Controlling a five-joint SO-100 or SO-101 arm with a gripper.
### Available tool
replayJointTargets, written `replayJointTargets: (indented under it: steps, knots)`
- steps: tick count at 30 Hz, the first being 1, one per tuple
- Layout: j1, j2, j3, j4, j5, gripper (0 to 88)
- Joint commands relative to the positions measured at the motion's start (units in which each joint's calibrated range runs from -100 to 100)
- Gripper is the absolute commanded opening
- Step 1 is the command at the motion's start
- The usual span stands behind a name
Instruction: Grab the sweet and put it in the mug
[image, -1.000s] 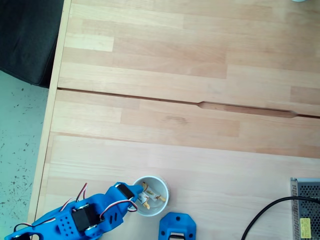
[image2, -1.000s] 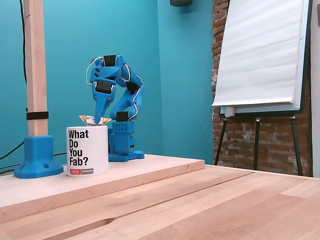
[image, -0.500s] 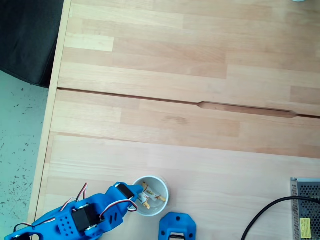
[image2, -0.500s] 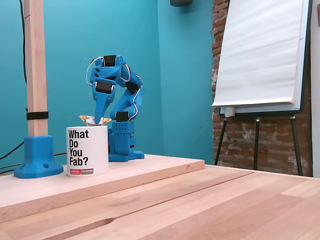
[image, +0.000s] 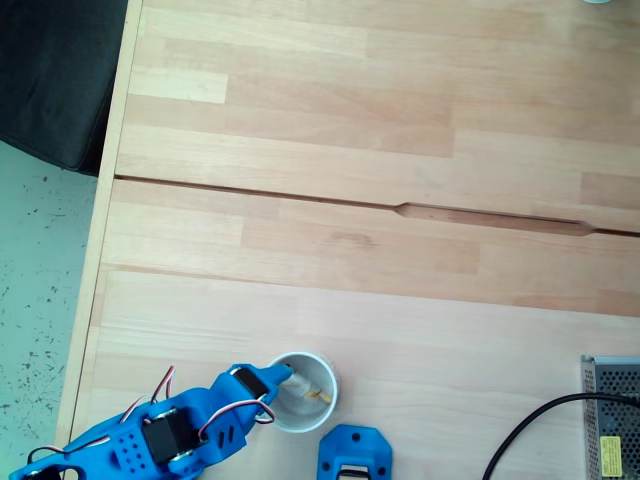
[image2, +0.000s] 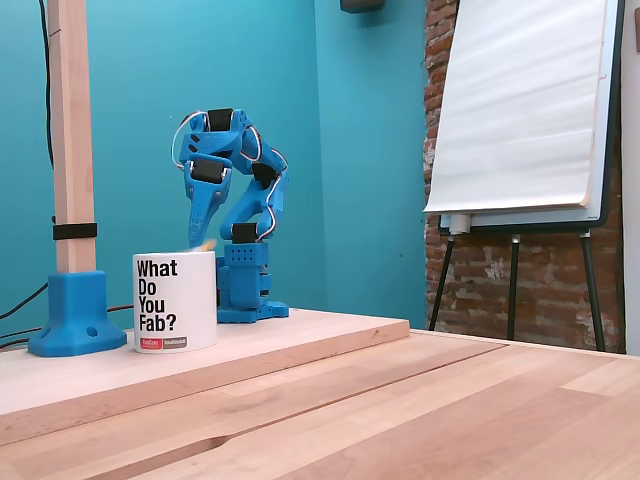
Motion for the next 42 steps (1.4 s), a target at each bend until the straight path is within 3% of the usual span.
replayJointTargets:
  steps: [1, 14, 18, 22, 26, 33, 42]
  knots:
    - [0.82, -0.96, -2.84, -0.52, 0.05, 20.3]
    - [0.02, -0.87, -1.24, -0.28, 0.1, 24.0]
    - [-0.05, -0.87, -0.88, -0.44, 0.1, 16.4]
    - [-0.13, -1.13, -2.04, -0.52, 0.1, 0.4]
    - [-0.56, -1.56, -3.29, -0.52, 0.1, 0.0]
    - [-11.67, -4.92, -3.47, -0.52, -0.49, 0.0]
    - [-21.99, -30.13, -1.33, -0.44, -3.22, 0.0]
